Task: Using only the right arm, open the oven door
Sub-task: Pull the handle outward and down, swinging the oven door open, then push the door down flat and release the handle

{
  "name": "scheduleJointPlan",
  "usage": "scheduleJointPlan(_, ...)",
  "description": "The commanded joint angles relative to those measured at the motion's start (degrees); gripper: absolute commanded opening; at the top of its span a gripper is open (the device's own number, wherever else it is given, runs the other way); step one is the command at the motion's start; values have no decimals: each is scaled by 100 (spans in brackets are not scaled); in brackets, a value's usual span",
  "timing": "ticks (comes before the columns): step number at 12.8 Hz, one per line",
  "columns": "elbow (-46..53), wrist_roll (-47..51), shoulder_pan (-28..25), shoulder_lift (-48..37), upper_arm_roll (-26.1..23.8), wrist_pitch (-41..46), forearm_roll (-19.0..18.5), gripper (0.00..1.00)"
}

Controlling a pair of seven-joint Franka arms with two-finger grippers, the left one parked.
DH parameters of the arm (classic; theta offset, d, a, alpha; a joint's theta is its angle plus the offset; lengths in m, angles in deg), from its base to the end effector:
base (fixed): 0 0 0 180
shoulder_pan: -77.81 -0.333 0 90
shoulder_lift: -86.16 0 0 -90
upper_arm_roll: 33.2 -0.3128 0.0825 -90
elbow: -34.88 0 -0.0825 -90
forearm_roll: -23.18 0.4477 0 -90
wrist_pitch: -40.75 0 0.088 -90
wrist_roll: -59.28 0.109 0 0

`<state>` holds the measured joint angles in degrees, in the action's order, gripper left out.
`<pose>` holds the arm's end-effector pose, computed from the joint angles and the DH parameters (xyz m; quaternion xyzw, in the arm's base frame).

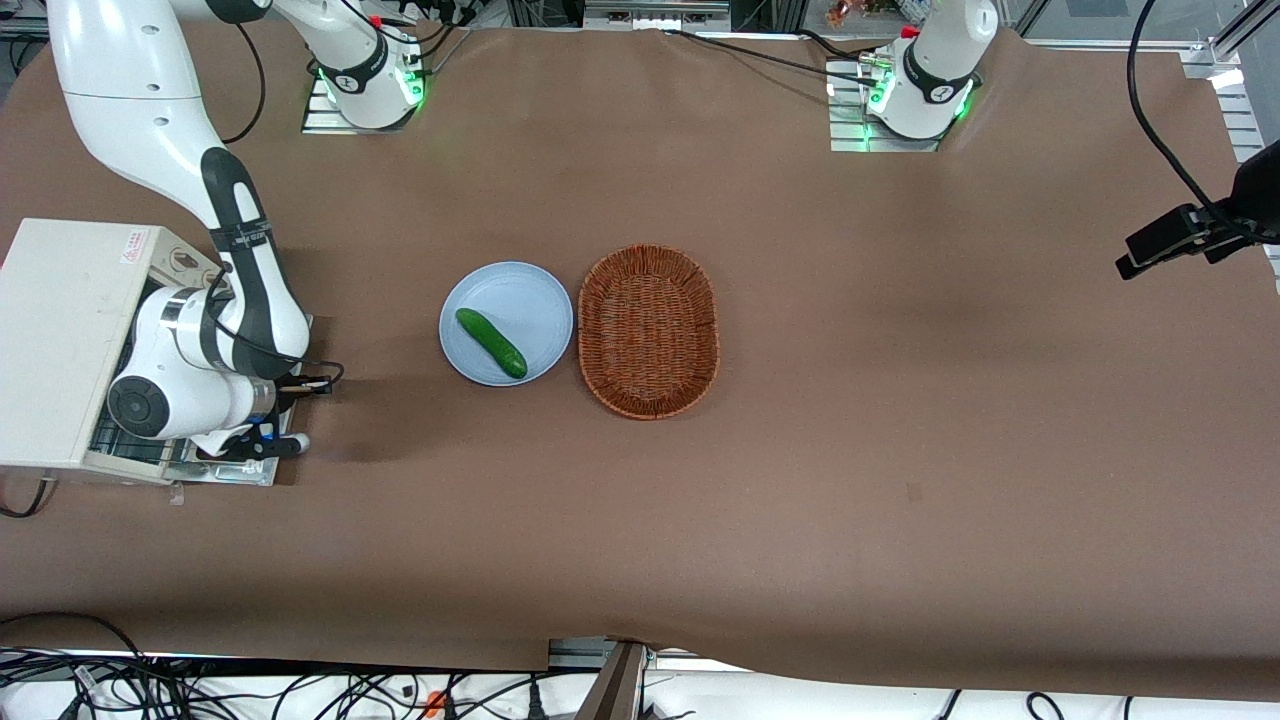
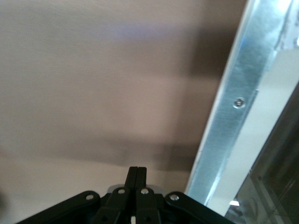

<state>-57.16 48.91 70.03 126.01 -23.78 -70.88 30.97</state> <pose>0.6986 -0.0030 0.1552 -0.9842 -0.0491 0.1689 0.0208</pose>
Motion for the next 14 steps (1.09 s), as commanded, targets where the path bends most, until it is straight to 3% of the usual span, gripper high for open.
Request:
scheduleJointPlan(1,501,-341,4,-65,61,492,30,53)
scheduleJointPlan(2,633,-543,13,-100,78,545,4,100)
scheduleJointPlan(5,687,-1502,31,-547,227,712,-93,100)
scheduleJointPlan(7,932,-1477,22,-785,307,1010,-119,100)
scheduleJointPlan(9,1284,-1424,22,-961,464,1851,-120,100)
scheduleJointPlan(14,1250,-1407,13,-1936,526,2409,-216,100)
